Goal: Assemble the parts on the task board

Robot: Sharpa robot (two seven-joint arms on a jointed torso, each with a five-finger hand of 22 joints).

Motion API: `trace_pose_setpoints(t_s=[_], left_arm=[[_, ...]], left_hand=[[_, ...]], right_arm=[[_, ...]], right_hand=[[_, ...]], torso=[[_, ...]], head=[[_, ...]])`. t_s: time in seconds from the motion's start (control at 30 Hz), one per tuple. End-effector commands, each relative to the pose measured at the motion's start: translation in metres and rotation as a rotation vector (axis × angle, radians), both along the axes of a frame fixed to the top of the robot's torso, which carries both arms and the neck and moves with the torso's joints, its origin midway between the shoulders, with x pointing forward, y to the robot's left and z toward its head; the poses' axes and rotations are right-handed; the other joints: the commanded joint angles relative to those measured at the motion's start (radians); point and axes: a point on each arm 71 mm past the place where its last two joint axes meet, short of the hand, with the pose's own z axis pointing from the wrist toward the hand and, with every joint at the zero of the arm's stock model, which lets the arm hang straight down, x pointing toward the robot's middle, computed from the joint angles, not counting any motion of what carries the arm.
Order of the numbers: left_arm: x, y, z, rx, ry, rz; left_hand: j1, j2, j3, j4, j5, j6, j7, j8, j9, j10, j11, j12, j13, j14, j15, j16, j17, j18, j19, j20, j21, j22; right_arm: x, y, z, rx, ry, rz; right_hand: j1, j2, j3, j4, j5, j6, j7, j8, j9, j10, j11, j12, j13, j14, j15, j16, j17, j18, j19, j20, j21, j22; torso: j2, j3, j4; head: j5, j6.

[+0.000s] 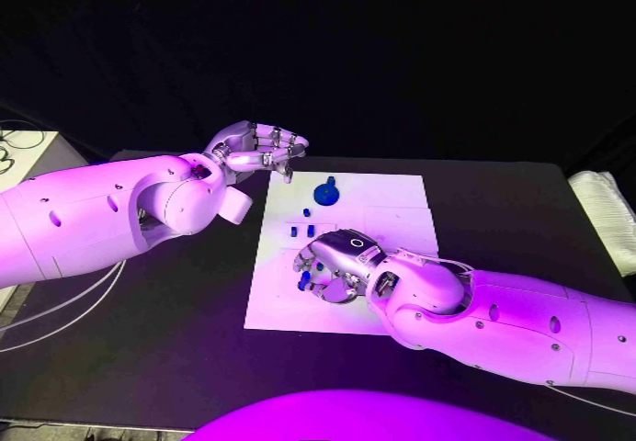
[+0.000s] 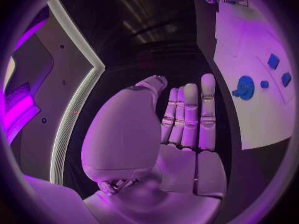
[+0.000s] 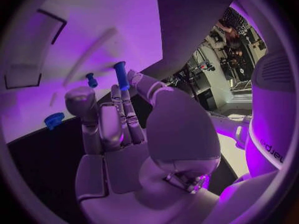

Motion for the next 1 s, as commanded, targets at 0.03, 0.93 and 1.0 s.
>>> trace_pose_setpoints(t_s=[0.03,0.93,1.0], left_arm=[[0.000,-0.003,0.001,-0.012,0.002,-0.019],[0.000,-0.002,0.001,-0.010,0.003,-0.017],[0.000,-0.002,0.001,-0.009,0.002,-0.014]], left_hand=[[-0.002,-0.001,-0.001,0.007,-0.003,-0.006,0.002,0.004,0.002,-0.009,0.000,-0.003,0.001,-0.002,0.007,-0.004,0.001,0.013,-0.002,0.005,-0.006,-0.001],[-0.001,-0.001,-0.001,0.006,-0.003,-0.006,0.002,0.005,0.002,-0.010,0.000,-0.004,0.001,-0.002,0.008,-0.005,0.002,0.013,-0.002,0.005,-0.007,-0.001],[-0.001,-0.002,-0.001,0.006,-0.003,-0.007,0.002,0.005,0.002,-0.010,0.000,-0.004,0.001,-0.002,0.008,-0.005,0.003,0.013,-0.002,0.005,-0.007,-0.001]], right_arm=[[0.000,-0.001,0.002,0.038,-0.008,-0.008],[0.004,-0.024,0.010,0.101,-0.015,-0.057],[0.008,-0.036,0.018,0.154,0.000,-0.084]], right_hand=[[-0.007,-0.007,0.009,0.001,0.005,-0.007,-0.003,-0.004,-0.001,0.018,-0.007,0.012,0.003,0.003,-0.006,0.004,0.005,-0.007,0.007,-0.003,0.007,0.007],[-0.029,-0.024,0.032,0.006,0.003,-0.011,-0.005,-0.016,-0.004,0.035,-0.020,0.049,0.017,0.020,-0.019,0.015,0.024,-0.014,0.028,-0.018,0.034,0.037],[-0.037,-0.028,0.030,0.011,0.003,-0.006,-0.001,-0.014,-0.002,0.039,-0.018,0.054,0.018,0.022,-0.018,0.016,0.026,-0.015,0.030,-0.017,0.036,0.040]], torso=[[-0.001,-0.0012,0.0015],[-0.002,-0.0016,0.0015],[-0.003,-0.0014,-0.0003]], head=[[-0.004,-0.001],[-0.011,0.000],[-0.014,0.003]])
